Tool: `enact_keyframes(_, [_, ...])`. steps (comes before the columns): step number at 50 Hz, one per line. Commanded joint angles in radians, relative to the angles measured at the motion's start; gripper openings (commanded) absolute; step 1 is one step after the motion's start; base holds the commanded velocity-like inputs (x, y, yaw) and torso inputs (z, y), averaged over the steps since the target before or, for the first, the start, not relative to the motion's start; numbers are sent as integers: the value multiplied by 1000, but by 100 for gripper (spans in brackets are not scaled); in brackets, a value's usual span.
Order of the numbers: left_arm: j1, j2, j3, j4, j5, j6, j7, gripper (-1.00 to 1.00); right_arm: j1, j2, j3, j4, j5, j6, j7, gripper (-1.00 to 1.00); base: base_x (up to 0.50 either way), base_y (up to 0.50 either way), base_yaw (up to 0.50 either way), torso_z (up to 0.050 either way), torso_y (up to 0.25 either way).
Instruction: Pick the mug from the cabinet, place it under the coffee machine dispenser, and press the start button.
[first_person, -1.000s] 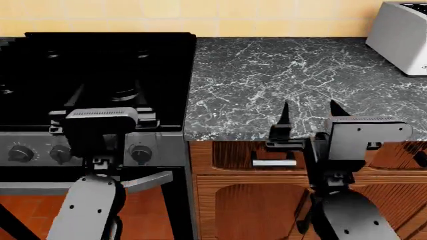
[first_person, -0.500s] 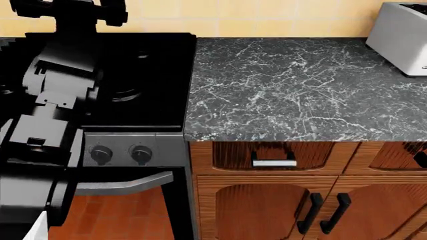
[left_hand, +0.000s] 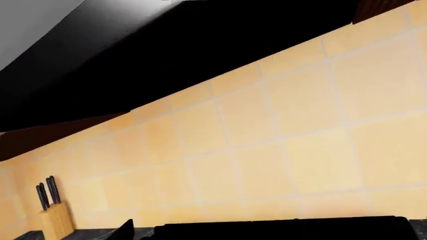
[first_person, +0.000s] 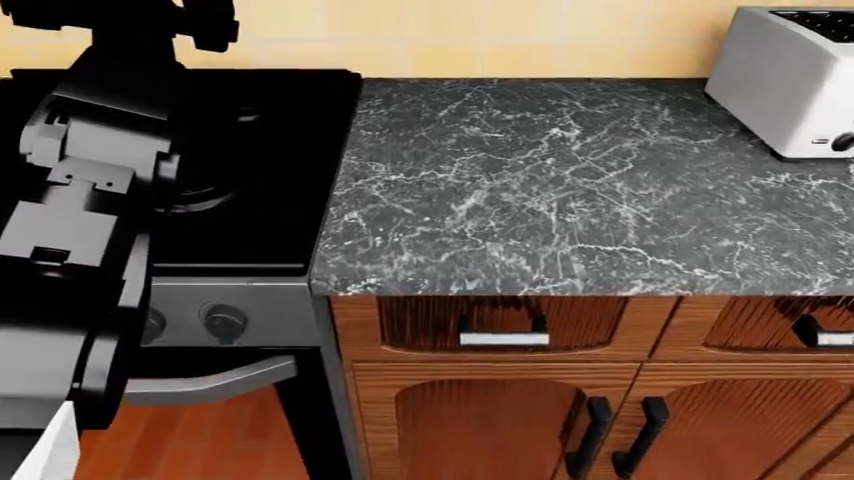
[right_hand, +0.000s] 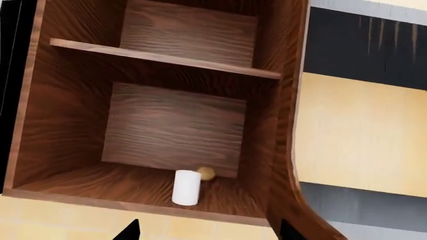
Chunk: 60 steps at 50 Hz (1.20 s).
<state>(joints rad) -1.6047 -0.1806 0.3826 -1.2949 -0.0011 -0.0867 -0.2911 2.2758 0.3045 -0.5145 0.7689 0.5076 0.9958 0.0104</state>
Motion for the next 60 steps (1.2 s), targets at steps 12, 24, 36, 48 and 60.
enact_keyframes(12, [-16,-3,-13,-14,-2,-8,11,100,1,-12,9,44,0,-6,-14,100,500,0,0,0,0])
enact_keyframes(24, [-19,-3,-16,-14,0,-6,14,100,3,-15,21,48,3,-2,-14,100,500,0,0,0,0])
enact_keyframes(36, [-22,-3,-8,-14,3,-1,10,100,-8,-13,20,36,-9,-6,4,100,139,148,0,0,1])
enact_keyframes(48, [-23,-5,-4,-14,2,0,9,100,-14,-14,50,54,-8,-8,40,100,174,0,0,0,0])
enact_keyframes(60, [-28,-5,-4,-14,1,2,12,100,-20,-24,77,79,4,-15,50,100,500,0,0,0,0])
